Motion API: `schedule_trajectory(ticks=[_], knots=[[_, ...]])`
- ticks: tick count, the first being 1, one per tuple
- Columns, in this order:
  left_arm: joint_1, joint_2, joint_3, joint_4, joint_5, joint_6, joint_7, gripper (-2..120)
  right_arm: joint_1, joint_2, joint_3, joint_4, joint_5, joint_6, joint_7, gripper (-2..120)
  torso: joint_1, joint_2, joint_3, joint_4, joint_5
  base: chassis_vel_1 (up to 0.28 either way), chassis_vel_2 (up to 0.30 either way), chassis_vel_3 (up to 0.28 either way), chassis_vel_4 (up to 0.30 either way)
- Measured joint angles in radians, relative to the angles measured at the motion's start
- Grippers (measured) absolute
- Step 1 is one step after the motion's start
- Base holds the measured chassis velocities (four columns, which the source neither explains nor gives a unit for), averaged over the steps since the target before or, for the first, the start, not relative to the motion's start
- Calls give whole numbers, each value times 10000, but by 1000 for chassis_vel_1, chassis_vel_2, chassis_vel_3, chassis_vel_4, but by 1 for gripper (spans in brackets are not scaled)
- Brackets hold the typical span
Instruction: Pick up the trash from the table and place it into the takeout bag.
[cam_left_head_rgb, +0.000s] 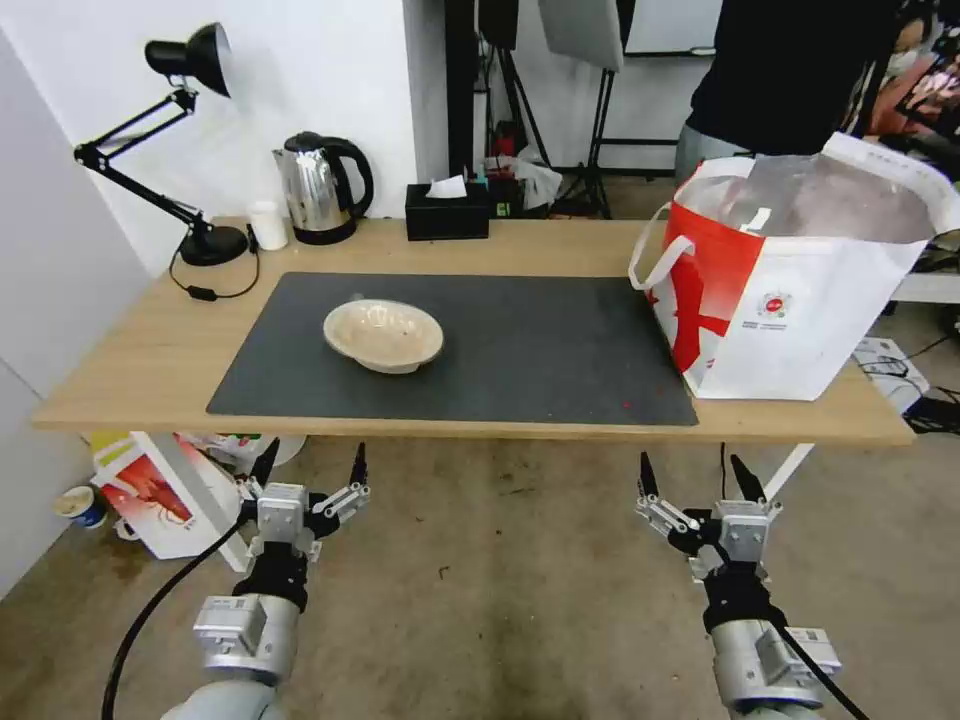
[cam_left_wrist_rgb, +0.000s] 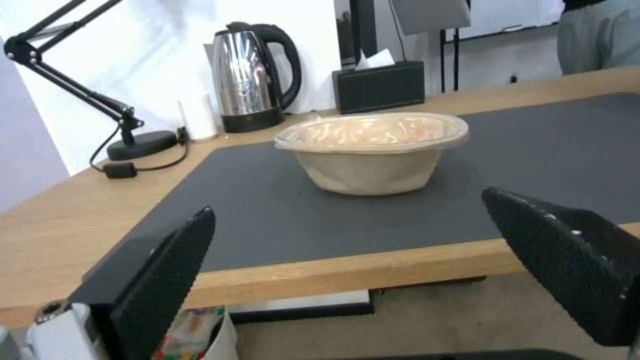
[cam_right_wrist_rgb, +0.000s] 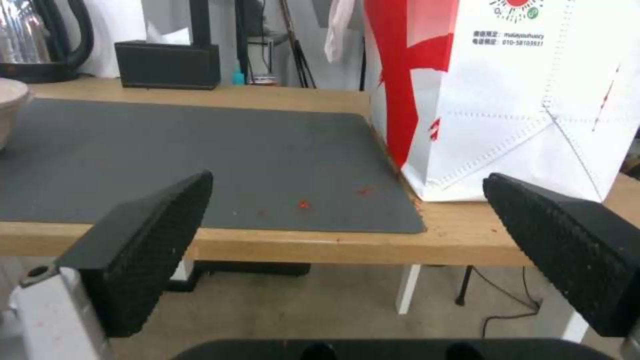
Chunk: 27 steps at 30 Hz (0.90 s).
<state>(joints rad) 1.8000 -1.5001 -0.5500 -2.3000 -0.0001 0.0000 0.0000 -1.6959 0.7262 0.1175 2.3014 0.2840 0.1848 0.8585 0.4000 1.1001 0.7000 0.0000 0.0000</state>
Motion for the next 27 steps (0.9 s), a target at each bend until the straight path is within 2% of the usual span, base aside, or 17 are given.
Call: schedule_trajectory(ticks=[27], knots=[[0,0,0,0,0,0,0,100,3,-3,5,4,2,-6,-1,100,0,-2,0,0,0,0,0,0,0]])
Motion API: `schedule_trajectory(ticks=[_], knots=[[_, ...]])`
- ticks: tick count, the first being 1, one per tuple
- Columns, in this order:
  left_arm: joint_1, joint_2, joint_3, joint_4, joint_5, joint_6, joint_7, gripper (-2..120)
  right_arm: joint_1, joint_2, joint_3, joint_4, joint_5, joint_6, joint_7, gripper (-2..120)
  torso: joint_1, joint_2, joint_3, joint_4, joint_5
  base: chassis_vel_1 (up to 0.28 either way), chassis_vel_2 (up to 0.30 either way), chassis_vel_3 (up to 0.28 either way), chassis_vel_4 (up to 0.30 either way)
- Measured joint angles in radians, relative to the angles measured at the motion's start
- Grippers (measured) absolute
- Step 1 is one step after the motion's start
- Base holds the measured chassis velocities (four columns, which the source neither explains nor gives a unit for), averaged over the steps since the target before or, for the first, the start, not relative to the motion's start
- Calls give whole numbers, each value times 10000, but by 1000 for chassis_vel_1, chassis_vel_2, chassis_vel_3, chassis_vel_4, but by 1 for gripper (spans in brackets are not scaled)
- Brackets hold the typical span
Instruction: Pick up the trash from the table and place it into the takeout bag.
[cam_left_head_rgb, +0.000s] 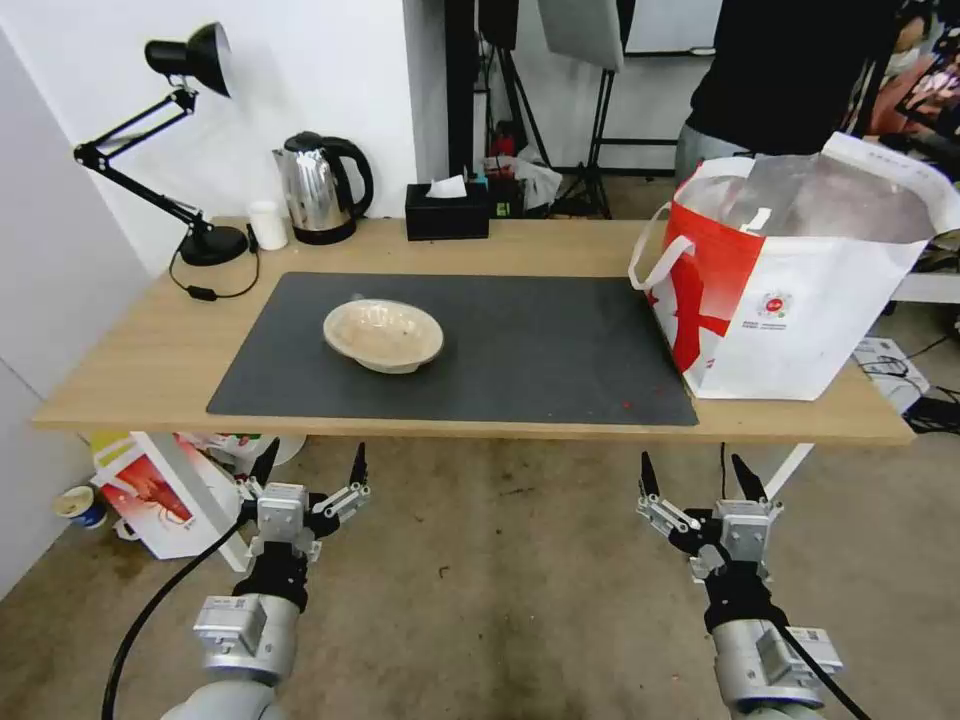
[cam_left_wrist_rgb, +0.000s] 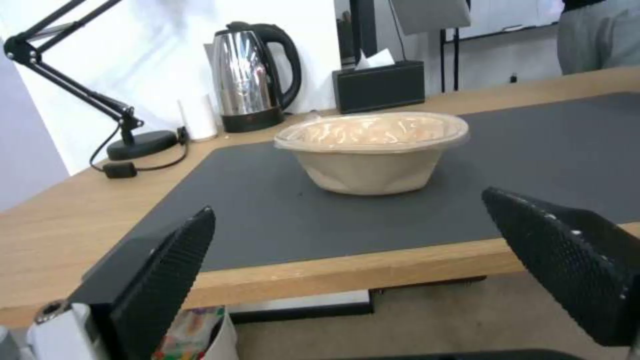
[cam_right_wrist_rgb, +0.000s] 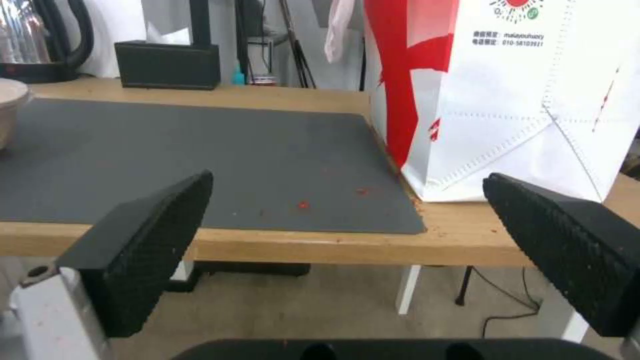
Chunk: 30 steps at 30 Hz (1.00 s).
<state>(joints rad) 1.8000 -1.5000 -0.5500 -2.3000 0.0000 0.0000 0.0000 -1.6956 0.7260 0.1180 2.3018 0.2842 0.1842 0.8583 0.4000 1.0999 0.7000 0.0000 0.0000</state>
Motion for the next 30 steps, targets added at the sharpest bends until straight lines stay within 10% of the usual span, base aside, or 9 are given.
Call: schedule_trajectory(ticks=[17,30], knots=[[27,-42,31,-69,-34,-178,-1,100,0,0,-1,0,1,0,1,100,0,0,0,0,-2,0,0,0,0],[484,-893,834,-1973,-938,-3685,72,100,1,0,-1,0,0,0,2,100,0,0,-1,1,4,0,0,0,0]])
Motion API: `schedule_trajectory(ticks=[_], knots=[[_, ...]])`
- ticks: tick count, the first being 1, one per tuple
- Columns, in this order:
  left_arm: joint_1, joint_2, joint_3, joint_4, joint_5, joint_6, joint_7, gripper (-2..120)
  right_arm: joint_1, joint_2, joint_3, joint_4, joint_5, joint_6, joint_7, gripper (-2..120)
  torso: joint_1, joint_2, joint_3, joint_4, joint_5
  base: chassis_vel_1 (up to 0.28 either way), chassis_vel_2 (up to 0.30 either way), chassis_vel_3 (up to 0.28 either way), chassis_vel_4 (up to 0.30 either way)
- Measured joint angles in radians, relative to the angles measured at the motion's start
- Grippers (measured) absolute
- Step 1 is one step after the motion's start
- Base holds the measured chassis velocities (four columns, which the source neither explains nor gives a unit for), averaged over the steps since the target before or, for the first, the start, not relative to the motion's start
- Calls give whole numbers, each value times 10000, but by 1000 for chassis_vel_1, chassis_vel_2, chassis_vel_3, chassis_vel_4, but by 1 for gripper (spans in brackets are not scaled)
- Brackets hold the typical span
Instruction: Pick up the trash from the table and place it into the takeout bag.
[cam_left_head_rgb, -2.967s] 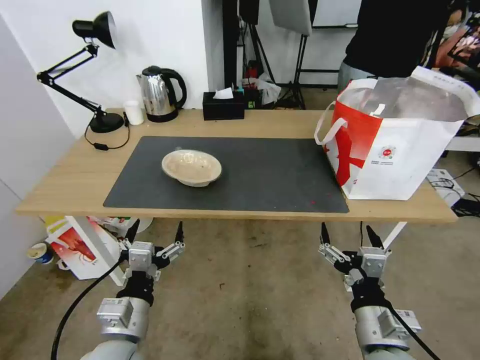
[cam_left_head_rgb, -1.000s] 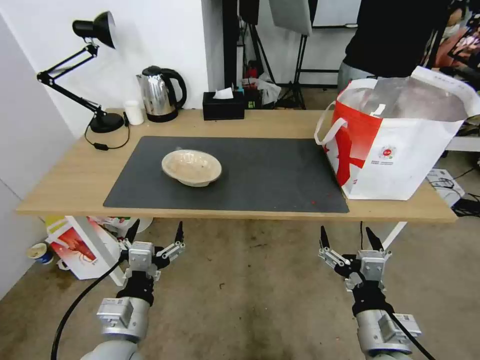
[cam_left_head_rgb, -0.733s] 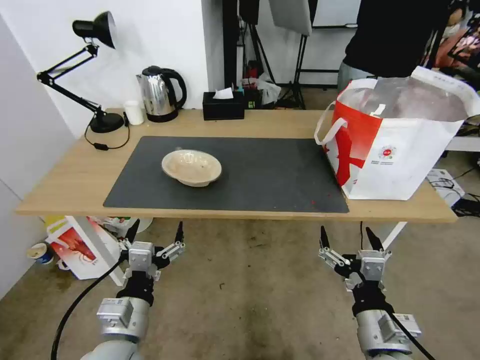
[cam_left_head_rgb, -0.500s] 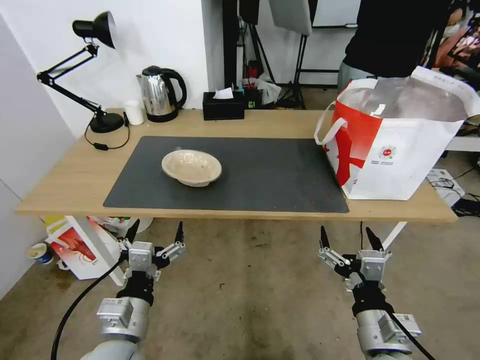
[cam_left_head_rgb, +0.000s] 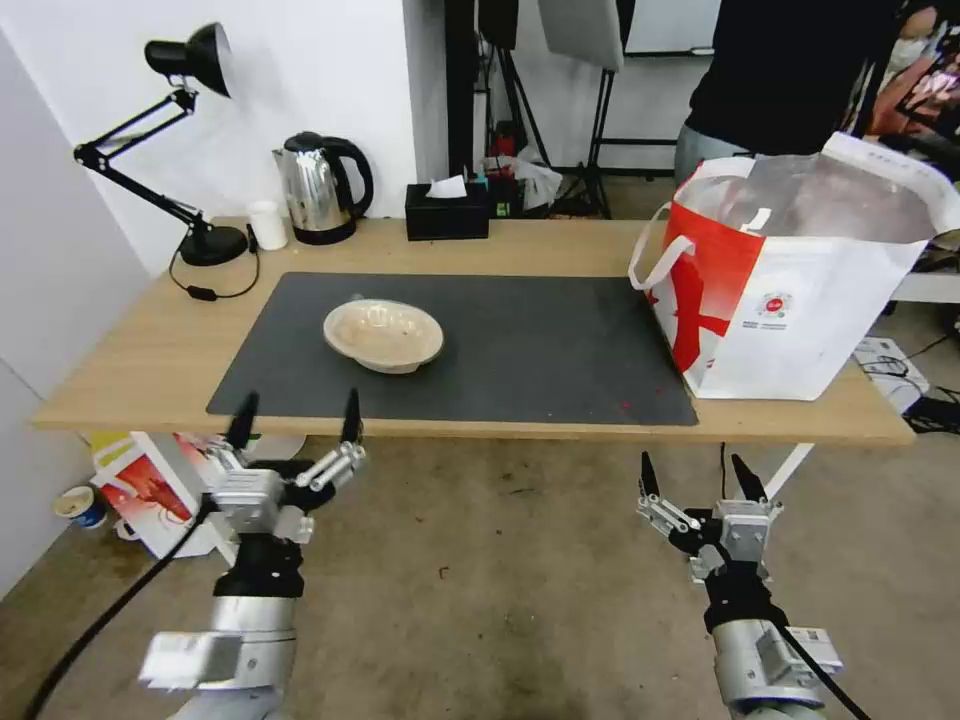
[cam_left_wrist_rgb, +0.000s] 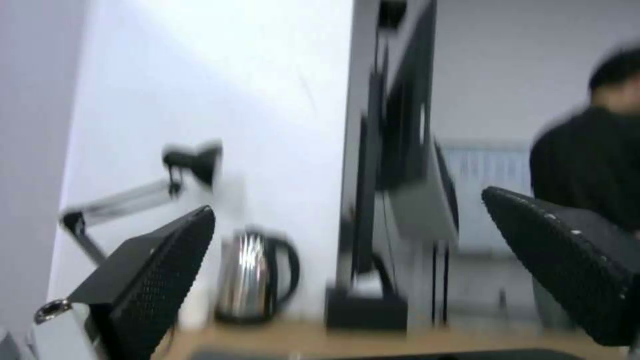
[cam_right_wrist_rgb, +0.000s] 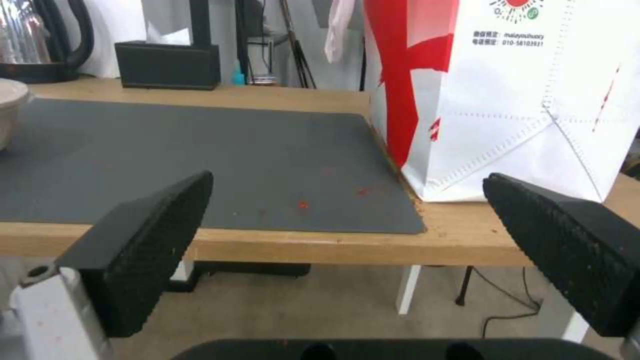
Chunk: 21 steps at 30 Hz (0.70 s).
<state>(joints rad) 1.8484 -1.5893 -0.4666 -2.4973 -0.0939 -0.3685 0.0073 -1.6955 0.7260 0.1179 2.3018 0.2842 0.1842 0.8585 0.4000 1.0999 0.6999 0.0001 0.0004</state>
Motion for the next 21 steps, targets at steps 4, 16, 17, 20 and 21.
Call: schedule_trajectory(ticks=[4,16,17,20,21], knots=[[13,-20,21,-22,-24,-81,3,100,0,0,0,0,0,0,0,100,0,0,0,-1,-5,0,0,0,0],[125,245,-47,-26,-1471,879,-239,100,0,0,0,0,0,1,0,100,0,0,0,-1,-4,0,0,0,0],[125,246,-48,-25,-1474,886,-240,100,0,0,0,0,0,0,0,100,0,1,0,-1,-4,0,0,0,0],[126,250,-51,-26,-1478,899,-244,100,0,0,0,0,0,0,0,100,0,0,0,-1,-5,0,0,0,0],[126,272,-51,-26,-1538,942,-275,100,0,0,0,0,0,0,0,100,-1,0,1,-1,-4,0,0,0,0]])
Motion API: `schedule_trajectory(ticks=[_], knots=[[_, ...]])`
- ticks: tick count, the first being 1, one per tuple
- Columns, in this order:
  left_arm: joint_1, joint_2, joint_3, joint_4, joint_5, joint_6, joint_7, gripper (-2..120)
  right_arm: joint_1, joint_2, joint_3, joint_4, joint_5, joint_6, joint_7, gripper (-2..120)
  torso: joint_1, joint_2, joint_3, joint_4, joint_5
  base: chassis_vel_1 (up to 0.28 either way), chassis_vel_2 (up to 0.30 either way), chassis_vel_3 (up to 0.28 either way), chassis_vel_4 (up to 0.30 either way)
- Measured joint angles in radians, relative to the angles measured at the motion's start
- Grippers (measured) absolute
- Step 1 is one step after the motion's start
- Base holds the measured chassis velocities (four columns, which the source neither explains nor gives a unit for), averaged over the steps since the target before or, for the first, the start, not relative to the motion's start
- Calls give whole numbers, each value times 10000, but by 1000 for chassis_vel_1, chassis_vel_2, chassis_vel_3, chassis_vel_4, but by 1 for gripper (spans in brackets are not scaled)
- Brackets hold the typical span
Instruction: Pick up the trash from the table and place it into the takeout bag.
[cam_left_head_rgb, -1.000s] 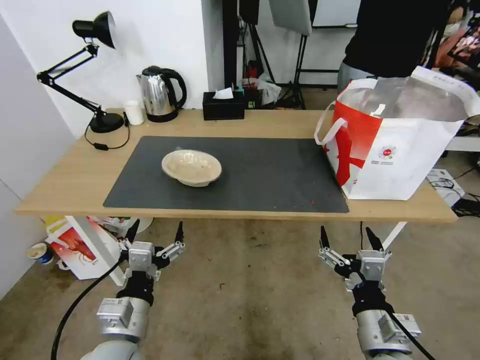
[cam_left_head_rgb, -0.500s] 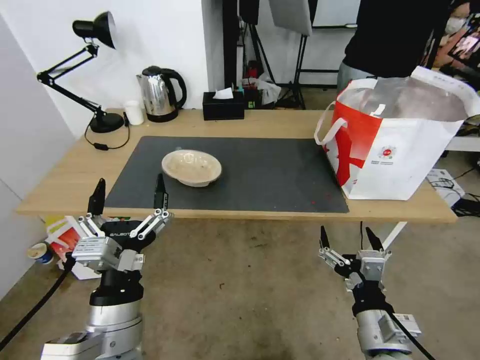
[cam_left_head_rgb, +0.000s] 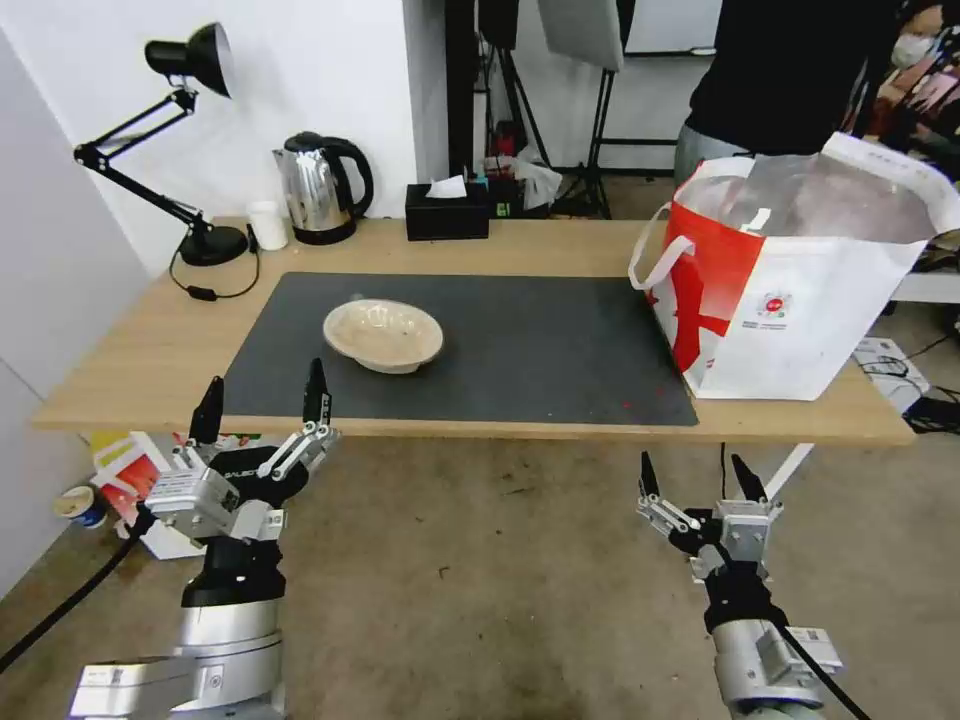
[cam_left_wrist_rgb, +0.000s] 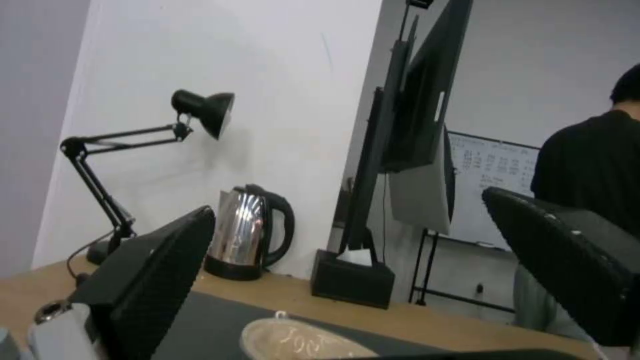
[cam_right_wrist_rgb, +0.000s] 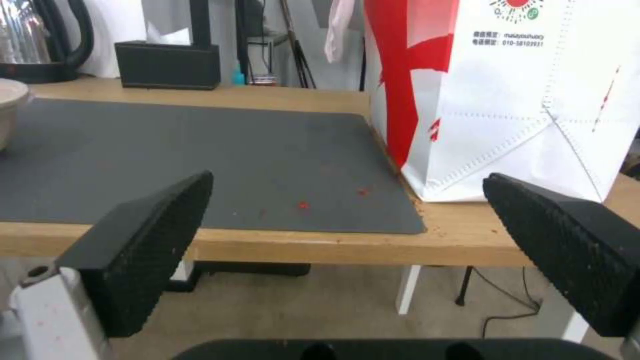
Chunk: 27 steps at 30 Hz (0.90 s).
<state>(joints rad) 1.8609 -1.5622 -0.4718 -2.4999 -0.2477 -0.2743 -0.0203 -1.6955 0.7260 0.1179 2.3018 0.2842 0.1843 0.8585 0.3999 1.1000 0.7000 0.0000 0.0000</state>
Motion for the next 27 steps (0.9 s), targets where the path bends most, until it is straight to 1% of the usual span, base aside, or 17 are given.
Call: schedule_trajectory(ticks=[2,4,5,6,8,9,10,12,13,15,16,19,23,27], knots=[[-3,47,0,-1,-108,81,-58,100,0,0,0,0,0,0,0,100,1,0,0,0,0,0,0,0,0],[-52,395,-49,-54,-705,657,-466,100,0,0,0,0,0,0,0,100,1,0,0,1,3,0,0,0,0],[-91,709,-97,-52,-1186,1141,-804,100,-1,0,-1,0,0,0,0,100,1,0,0,-2,0,0,0,0,0],[-101,840,-100,-55,-1278,1189,-851,100,0,1,-1,1,1,0,1,100,2,0,0,-4,-4,0,0,0,0],[-107,866,-106,-54,-1336,1223,-889,100,0,0,0,0,0,0,1,100,1,0,0,-2,-4,0,0,0,0],[-143,1062,-141,-54,-1678,1440,-1110,100,0,0,-1,0,0,0,0,100,1,0,1,2,1,0,0,0,0],[-176,1219,-179,-53,-1930,1601,-1275,100,0,0,0,1,1,0,1,100,0,0,0,0,1,0,0,0,0],[-184,1318,-183,-51,-2033,1651,-1330,100,-1,0,-1,1,0,0,1,100,1,0,0,-3,-1,0,0,0,0],[-193,1383,-192,-50,-2148,1701,-1390,100,1,0,0,1,0,0,1,100,2,0,1,1,-3,0,0,0,0],[-254,1710,-268,-41,-2814,2002,-1747,100,0,0,0,1,0,0,1,100,1,0,0,2,-1,0,0,0,0],[-254,1710,-268,-41,-2814,2002,-1747,100,0,0,0,1,0,0,1,100,1,0,0,2,-1,0,0,0,0],[-367,2270,-412,-30,-3985,2537,-2382,100,0,0,0,1,0,0,1,100,1,0,1,0,-1,0,0,0,0],[-402,2413,-450,-25,-4313,2685,-2567,100,0,0,-1,2,0,0,1,100,1,0,1,0,0,0,0,0,0],[-405,2411,-455,-19,-4333,2695,-2577,100,1,0,0,1,1,0,1,100,1,0,0,0,0,0,0,0,0]])
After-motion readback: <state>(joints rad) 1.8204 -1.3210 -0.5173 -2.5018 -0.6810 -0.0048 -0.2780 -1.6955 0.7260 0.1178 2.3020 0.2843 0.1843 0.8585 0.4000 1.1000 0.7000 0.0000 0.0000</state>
